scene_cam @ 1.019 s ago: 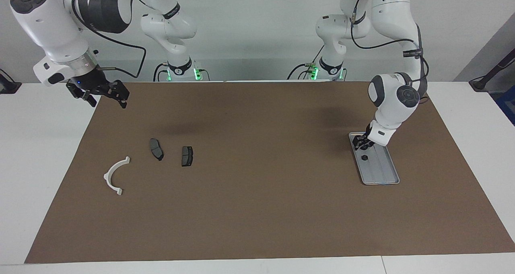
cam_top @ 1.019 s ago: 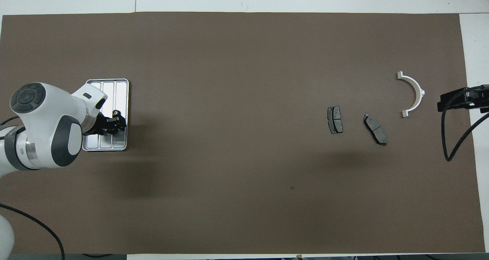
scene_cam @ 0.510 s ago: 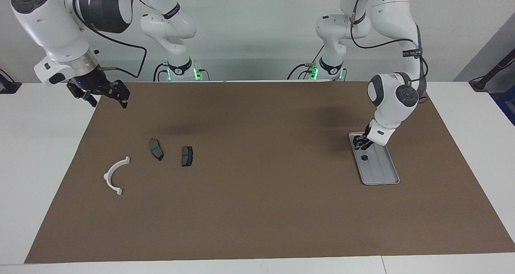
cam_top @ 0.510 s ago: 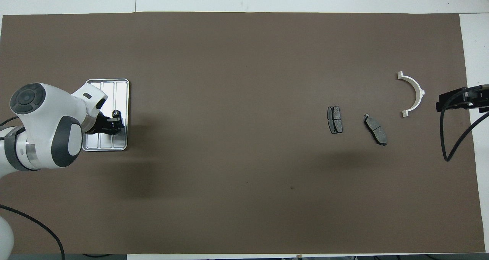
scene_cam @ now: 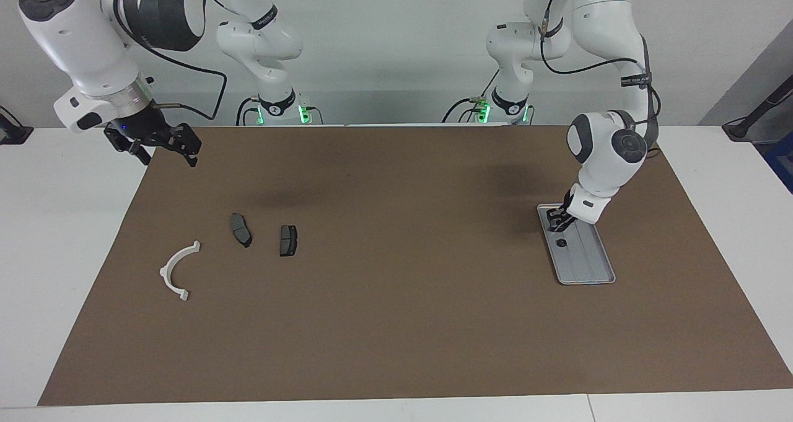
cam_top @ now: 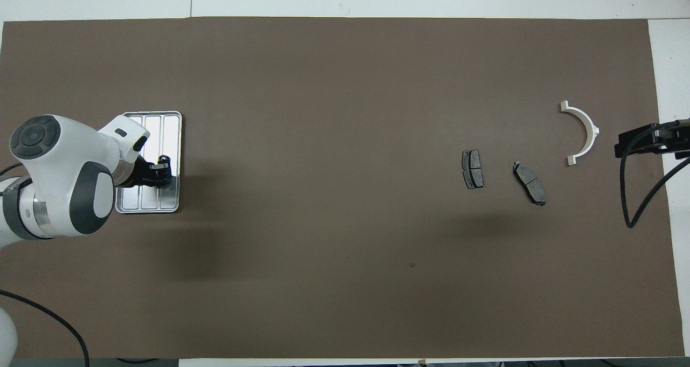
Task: Place bearing gear from tray to pile
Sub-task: 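Carry the bearing to the table center and release it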
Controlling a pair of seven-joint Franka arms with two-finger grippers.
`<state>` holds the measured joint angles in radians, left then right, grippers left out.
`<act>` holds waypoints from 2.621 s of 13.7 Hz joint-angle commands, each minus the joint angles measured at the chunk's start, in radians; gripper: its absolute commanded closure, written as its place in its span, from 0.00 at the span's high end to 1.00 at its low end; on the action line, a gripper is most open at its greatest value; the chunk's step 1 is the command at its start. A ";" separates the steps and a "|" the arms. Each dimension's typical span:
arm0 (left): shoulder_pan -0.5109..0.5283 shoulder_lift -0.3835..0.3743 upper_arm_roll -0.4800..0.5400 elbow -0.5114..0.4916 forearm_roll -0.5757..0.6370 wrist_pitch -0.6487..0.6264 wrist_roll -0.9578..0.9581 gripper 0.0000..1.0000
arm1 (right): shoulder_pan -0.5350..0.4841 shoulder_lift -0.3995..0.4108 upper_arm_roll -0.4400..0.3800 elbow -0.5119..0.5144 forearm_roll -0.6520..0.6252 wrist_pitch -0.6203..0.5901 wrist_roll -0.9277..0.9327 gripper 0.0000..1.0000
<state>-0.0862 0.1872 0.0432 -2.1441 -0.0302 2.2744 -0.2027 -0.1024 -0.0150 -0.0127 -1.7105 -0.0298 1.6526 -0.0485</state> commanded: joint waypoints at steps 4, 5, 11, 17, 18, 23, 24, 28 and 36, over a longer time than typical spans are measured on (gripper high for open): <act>-0.174 0.011 0.000 0.154 -0.023 -0.110 -0.387 0.00 | -0.007 -0.013 0.013 -0.021 0.007 0.052 -0.021 1.00; -0.217 0.029 0.000 0.183 -0.031 -0.105 -0.464 0.00 | 0.001 -0.013 0.014 -0.021 0.008 0.053 -0.019 1.00; -0.480 0.214 0.003 0.493 -0.051 -0.173 -0.841 0.00 | -0.023 -0.013 0.013 -0.031 0.007 0.056 -0.056 1.00; -0.587 0.298 0.007 0.535 -0.034 -0.165 -0.925 0.00 | -0.037 -0.002 0.013 -0.037 0.008 0.082 -0.082 1.00; -0.595 0.298 0.007 0.512 -0.027 -0.153 -0.925 0.00 | -0.048 -0.002 0.013 -0.037 0.008 0.082 -0.097 1.00; -0.618 0.288 0.007 0.448 -0.025 -0.090 -0.951 0.00 | -0.053 0.018 0.013 -0.034 0.007 0.108 -0.106 1.00; -0.618 0.291 0.007 0.435 -0.025 -0.066 -0.951 0.00 | -0.042 0.023 0.013 -0.034 0.008 0.130 -0.100 1.00; -0.624 0.324 0.009 0.447 -0.034 -0.064 -0.955 0.00 | 0.021 0.084 0.017 -0.029 0.011 0.216 -0.025 0.99; -0.623 0.325 0.009 0.421 -0.027 -0.016 -0.978 0.00 | 0.064 0.122 0.017 -0.024 0.024 0.256 0.019 0.97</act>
<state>-0.6906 0.5088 0.0355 -1.7087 -0.0650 2.2245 -1.1603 -0.0288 0.1044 0.0013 -1.7354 -0.0197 1.8942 -0.0215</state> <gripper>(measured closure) 0.643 0.018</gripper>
